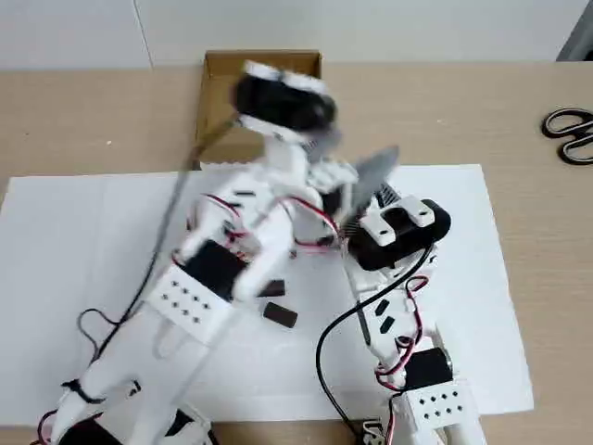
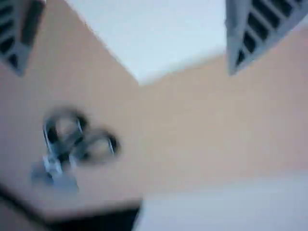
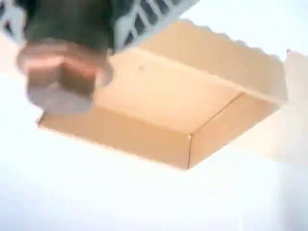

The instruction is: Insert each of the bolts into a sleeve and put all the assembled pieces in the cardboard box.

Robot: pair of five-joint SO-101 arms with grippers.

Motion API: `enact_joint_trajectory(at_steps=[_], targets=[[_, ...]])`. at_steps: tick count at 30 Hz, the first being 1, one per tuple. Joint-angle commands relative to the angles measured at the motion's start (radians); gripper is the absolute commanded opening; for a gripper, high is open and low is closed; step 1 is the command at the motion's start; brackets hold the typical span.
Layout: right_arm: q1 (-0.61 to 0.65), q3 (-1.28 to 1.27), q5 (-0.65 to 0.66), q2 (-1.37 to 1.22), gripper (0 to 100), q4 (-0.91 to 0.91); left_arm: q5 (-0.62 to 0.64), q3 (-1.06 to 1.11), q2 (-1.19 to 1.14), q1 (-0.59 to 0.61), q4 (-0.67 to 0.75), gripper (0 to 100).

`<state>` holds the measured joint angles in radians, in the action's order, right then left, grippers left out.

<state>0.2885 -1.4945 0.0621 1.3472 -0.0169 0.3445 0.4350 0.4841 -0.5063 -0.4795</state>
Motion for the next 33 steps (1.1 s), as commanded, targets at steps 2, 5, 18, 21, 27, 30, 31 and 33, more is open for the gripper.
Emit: enact_joint_trajectory(at_steps=[2,5,18,21,27,30,31,33], targets=[[-0.007,0.14,-0.011,-0.039,0.2,0.005,-0.006,-0.266,0.038,0.198,-0.044,27],[-0.024,0.301,-0.057,-0.213,0.2,0.065,-0.005,-0.302,0.035,0.333,-0.117,20],[-0.016,1.714,-0.318,-1.517,0.2,0.487,0.121,-0.232,-0.164,0.641,-0.856,1],[-0.004,2.03,-0.316,-1.751,0.2,0.599,0.121,-0.231,-0.176,0.7,-0.95,1],[0.039,2.472,-0.298,-2.084,0.2,0.739,0.118,-0.231,-0.175,0.73,-1.014,1],[0.053,2.61,-0.261,-2.201,0.2,0.78,0.118,-0.231,-0.175,0.73,-1.033,1],[0.058,2.647,-0.256,-2.233,0.2,0.792,0.118,-0.231,-0.175,0.73,-1.033,1],[0.056,2.704,-0.256,-2.292,0.2,0.799,0.118,-0.231,-0.173,0.73,-1.033,1]])
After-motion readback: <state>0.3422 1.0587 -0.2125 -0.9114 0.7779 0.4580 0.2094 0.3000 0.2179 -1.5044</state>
